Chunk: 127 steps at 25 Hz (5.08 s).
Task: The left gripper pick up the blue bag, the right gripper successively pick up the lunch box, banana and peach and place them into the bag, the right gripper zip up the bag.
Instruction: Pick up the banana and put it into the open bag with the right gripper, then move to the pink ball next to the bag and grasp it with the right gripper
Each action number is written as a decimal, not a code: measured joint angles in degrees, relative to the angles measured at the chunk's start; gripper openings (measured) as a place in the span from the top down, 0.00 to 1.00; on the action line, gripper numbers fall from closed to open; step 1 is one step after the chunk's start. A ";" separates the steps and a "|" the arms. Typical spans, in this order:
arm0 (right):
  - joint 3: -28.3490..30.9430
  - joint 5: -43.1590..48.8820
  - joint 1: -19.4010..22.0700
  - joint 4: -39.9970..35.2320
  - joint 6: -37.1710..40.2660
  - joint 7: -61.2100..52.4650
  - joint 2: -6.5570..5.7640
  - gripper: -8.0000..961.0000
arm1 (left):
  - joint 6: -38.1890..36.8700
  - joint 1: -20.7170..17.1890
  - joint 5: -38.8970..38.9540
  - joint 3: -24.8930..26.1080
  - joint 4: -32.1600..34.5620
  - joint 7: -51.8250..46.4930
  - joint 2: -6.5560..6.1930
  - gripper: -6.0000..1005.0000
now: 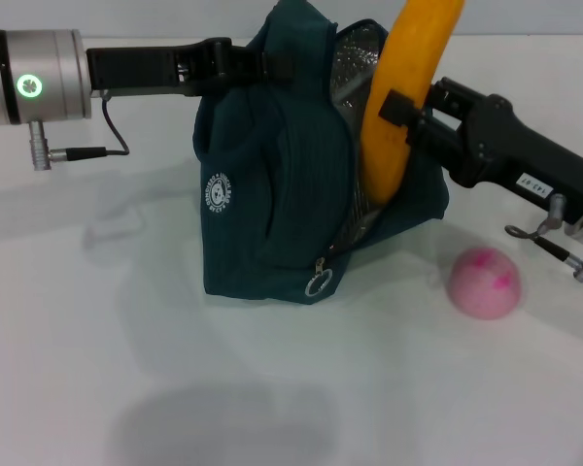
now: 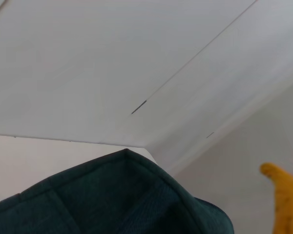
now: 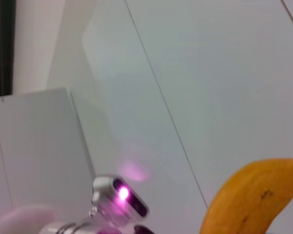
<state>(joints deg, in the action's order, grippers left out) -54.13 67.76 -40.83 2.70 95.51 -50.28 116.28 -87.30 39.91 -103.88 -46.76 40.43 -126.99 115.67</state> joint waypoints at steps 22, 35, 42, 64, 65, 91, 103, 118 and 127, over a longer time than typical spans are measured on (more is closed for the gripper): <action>4.50 1.29 -3.39 2.72 0.51 1.91 0.00 0.56 | -0.18 -0.17 0.50 -0.01 -1.16 1.18 0.61 0.93; 6.70 3.75 -4.99 6.61 0.08 3.29 0.00 0.56 | -0.13 -0.42 1.32 0.00 -1.40 2.10 0.53 0.93; 18.25 16.41 -5.37 7.83 -4.95 3.42 0.00 0.56 | -0.06 -0.52 1.39 0.00 -1.41 2.10 0.33 0.93; 28.90 30.93 -3.69 8.67 -8.22 2.81 0.00 0.49 | 0.41 -0.59 1.41 0.09 -1.41 1.62 -0.27 0.93; 28.61 31.09 -3.59 8.37 -8.12 2.17 0.00 0.47 | 0.51 -0.60 1.41 0.09 -1.41 1.60 -0.27 0.93; 31.91 32.97 18.11 -19.14 17.73 2.25 -0.99 0.09 | 0.73 -1.47 0.96 2.25 -2.86 2.11 -1.61 0.93; 18.14 39.74 22.02 -66.91 15.32 -47.57 -0.82 0.09 | 1.47 -1.75 0.85 2.29 -2.90 2.09 -1.85 0.93; -8.20 74.34 0.92 -84.98 15.83 -91.15 -0.90 0.09 | 2.13 -1.63 1.29 2.28 -2.90 2.10 -1.57 0.93; -15.31 77.27 -3.18 -74.88 8.80 -92.10 -0.79 0.09 | 2.13 -1.59 1.37 2.28 -2.90 2.15 -1.46 0.93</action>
<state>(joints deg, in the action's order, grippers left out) -69.44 145.03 -44.01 -72.18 104.32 -142.37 115.49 -85.16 38.32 -102.51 -44.47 37.53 -124.85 114.20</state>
